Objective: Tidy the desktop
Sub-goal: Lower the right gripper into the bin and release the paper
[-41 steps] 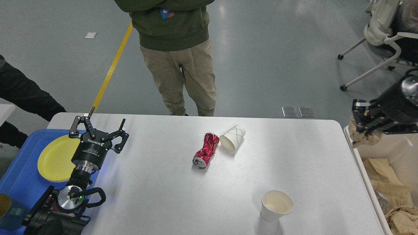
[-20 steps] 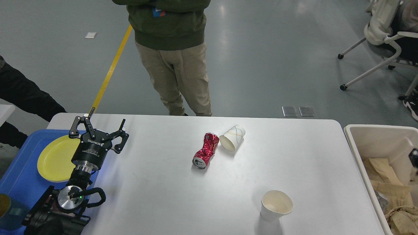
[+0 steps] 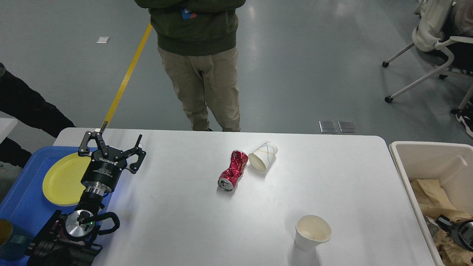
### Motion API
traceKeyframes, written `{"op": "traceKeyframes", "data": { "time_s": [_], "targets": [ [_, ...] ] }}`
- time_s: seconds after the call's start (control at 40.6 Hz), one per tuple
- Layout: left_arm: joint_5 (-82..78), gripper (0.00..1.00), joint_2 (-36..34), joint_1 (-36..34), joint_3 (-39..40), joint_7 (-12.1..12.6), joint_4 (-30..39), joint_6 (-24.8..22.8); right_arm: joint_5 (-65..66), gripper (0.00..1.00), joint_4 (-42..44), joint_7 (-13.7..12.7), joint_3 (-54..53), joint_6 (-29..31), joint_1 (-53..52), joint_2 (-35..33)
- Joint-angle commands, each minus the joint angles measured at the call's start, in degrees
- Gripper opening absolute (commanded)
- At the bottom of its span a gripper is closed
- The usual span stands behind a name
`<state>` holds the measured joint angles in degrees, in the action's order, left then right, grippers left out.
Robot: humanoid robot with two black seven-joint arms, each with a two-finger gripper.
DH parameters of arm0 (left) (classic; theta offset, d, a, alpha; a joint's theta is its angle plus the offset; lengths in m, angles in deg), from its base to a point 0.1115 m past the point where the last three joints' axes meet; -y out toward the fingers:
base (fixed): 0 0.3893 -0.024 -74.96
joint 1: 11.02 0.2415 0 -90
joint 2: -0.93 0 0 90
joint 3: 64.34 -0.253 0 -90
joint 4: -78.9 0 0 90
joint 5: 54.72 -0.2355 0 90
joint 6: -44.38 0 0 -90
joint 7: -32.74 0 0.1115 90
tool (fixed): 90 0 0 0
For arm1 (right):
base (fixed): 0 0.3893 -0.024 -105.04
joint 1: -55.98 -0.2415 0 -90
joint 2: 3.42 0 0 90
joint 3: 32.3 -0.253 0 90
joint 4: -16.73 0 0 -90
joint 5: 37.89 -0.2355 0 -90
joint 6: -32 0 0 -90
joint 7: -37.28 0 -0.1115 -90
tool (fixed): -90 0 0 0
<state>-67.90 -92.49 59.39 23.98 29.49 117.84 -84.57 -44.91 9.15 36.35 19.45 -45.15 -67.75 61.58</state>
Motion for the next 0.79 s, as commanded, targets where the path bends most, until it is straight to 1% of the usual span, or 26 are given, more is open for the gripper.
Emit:
{"op": "traceKeyframes", "data": {
  "time_s": [0.0,0.099,0.123,0.172,0.222,0.394,0.419,0.444,0.517,0.591,0.616,0.665,0.69,0.764],
  "targets": [
    [0.0,0.96,0.08,-0.01,0.0,0.0,0.0,0.01,0.08,0.0,1.07,-0.21,-0.42,-2.47,2.26,2.76],
    [0.0,0.96,-0.01,-0.01,0.0,0.0,0.0,0.01,-0.01,0.0,1.08,-0.56,-0.68,-4.06,2.62,3.03],
    [0.0,0.96,-0.01,-0.01,0.0,0.0,0.0,0.01,-0.01,0.0,1.08,-0.91,-0.77,-4.41,2.7,3.2],
    [0.0,0.96,-0.01,-0.01,0.0,0.0,0.0,0.01,-0.01,0.0,0.99,-2.4,-0.86,-5.29,2.88,3.55],
    [0.0,0.96,-0.01,-0.01,0.0,0.0,0.0,0.01,-0.01,0.0,1.07,-3.02,-0.86,-5.64,3.23,3.73],
    [0.0,0.96,-0.01,-0.01,0.0,0.0,0.0,0.01,-0.01,0.0,0.99,-3.11,-1.47,-6.52,3.23,3.03],
    [0.0,0.96,0.08,-0.01,0.0,0.0,0.0,0.01,-0.01,0.01,0.99,-3.02,-1.82,-6.95,3.23,2.94],
    [0.0,0.96,-0.01,-0.01,0.0,0.0,0.0,0.01,-0.01,0.21,0.99,-3.02,-2.78,-8.44,3.23,2.33],
    [0.0,0.96,-0.01,-0.01,0.0,0.0,0.0,0.01,-0.01,0.49,0.99,-2.93,-4.63,-11.17,3.23,1.1],
    [0.0,0.96,0.08,-0.01,0.0,0.0,0.0,0.01,-0.01,0.71,0.9,-2.67,-5.52,-12.93,3.23,0.65],
    [0.0,0.96,-0.01,-0.01,0.0,0.0,0.0,0.01,-0.01,0.86,0.81,-2.67,-5.52,-13.89,3.32,0.65],
    [0.0,0.96,-0.01,-0.01,0.0,0.0,0.0,0.01,-0.01,0.96,0.81,-2.67,-5.52,-14.08,3.32,0.65],
    [0.0,0.96,0.08,-0.01,0.0,0.0,0.0,0.01,-0.01,0.98,0.73,-2.67,-5.52,-14.08,3.32,0.65],
    [0.0,0.96,0.08,-0.01,0.0,0.0,0.0,0.01,-0.01,0.99,0.64,-2.67,-5.52,-14.08,3.32,0.65]
  ]
}}
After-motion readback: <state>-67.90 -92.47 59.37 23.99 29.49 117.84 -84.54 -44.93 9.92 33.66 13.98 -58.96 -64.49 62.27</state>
